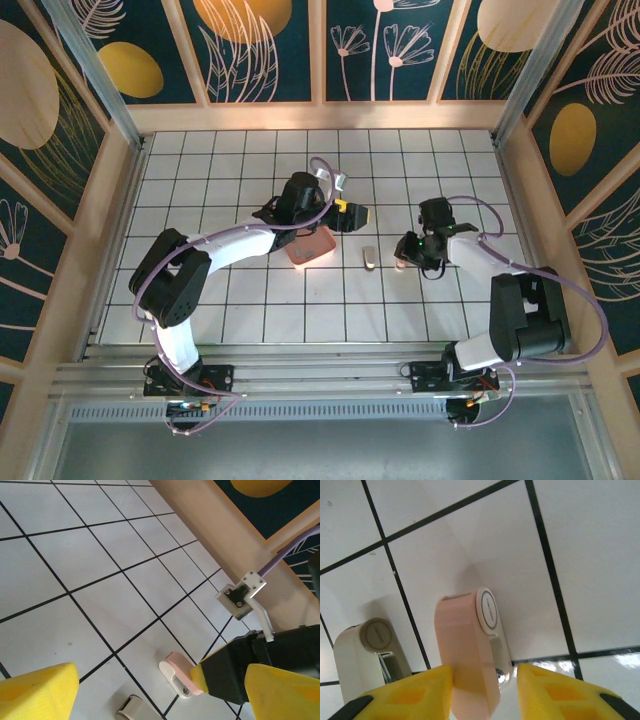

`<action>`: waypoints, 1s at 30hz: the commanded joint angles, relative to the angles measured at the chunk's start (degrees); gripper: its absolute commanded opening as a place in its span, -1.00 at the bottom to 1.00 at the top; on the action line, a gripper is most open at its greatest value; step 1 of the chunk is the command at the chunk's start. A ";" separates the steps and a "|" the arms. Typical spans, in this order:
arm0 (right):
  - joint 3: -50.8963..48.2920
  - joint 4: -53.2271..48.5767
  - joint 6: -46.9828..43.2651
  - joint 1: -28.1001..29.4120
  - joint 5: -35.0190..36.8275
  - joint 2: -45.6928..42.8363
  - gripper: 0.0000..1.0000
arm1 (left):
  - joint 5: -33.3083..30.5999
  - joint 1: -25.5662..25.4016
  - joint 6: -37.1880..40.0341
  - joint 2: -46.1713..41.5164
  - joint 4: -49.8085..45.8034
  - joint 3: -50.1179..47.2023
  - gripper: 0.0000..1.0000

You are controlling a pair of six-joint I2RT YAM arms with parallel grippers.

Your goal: Load the staples into the stapler

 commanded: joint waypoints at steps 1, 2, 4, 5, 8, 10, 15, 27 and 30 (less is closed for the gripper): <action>3.86 -7.66 -1.95 0.63 3.41 -2.17 -0.20 | -1.58 0.23 0.04 -2.30 -0.02 -0.44 0.74; 4.61 -8.13 -2.31 0.78 3.96 -2.17 -0.20 | -1.58 0.22 0.08 -2.44 -0.02 -0.49 0.74; 5.32 -8.50 -3.08 0.92 4.44 -1.59 -0.19 | -1.16 0.22 0.31 -2.70 0.20 -0.70 0.74; 5.59 -8.40 -3.64 1.04 4.31 -0.97 -0.18 | -0.89 0.24 0.39 -2.82 0.45 -0.82 0.74; 6.52 -8.54 -4.84 2.10 4.33 1.34 -0.18 | -1.15 0.26 0.60 -3.53 0.83 -1.40 0.75; 7.03 -8.37 -5.51 3.16 4.93 2.93 -0.18 | -1.66 0.30 0.78 -3.87 0.70 -1.63 0.75; 7.62 -7.76 -6.71 4.67 5.92 6.61 -0.22 | -2.02 0.49 1.14 -4.20 -0.08 -1.74 0.75; 10.57 -7.59 -9.37 7.64 10.68 8.38 -0.63 | -4.82 0.99 2.42 -5.86 -1.73 -2.55 0.75; 11.93 -6.83 -10.93 8.92 12.35 8.28 -0.66 | -6.48 1.39 2.63 -6.34 -2.85 -2.67 0.76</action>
